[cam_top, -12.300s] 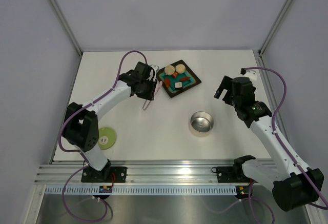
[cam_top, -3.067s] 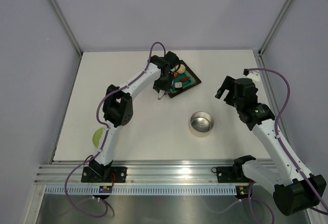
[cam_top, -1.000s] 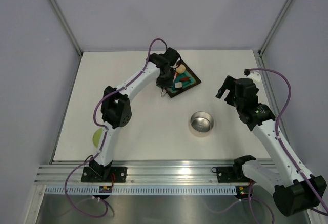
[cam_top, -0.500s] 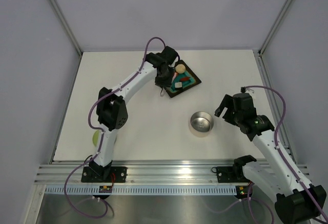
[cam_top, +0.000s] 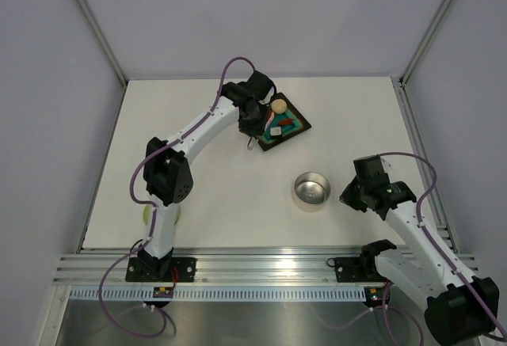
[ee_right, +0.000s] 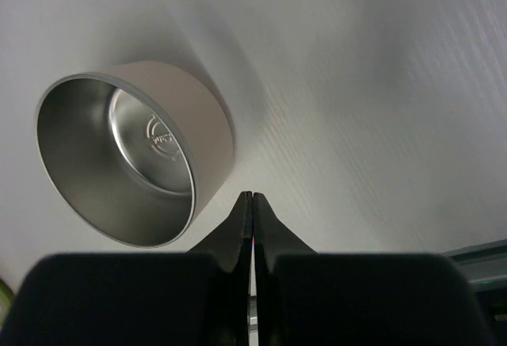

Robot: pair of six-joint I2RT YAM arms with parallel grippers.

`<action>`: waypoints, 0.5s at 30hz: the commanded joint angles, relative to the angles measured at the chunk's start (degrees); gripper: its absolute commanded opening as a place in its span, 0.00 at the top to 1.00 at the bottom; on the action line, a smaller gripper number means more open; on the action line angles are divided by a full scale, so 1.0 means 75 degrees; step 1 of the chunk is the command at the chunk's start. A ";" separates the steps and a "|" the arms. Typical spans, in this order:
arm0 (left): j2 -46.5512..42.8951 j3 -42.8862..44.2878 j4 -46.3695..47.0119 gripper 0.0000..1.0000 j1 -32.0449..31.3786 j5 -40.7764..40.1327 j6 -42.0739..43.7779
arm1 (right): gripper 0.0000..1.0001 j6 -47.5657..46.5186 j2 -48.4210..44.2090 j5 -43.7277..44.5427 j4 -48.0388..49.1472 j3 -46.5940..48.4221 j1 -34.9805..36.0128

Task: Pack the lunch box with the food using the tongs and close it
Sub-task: Move the packing box to the center of the board.

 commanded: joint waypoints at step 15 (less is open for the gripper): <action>-0.0807 0.0011 0.0182 1.00 -0.0170 0.0374 0.0275 | 1.00 0.0794 0.0805 -0.1998 0.2618 -0.1130 0.0236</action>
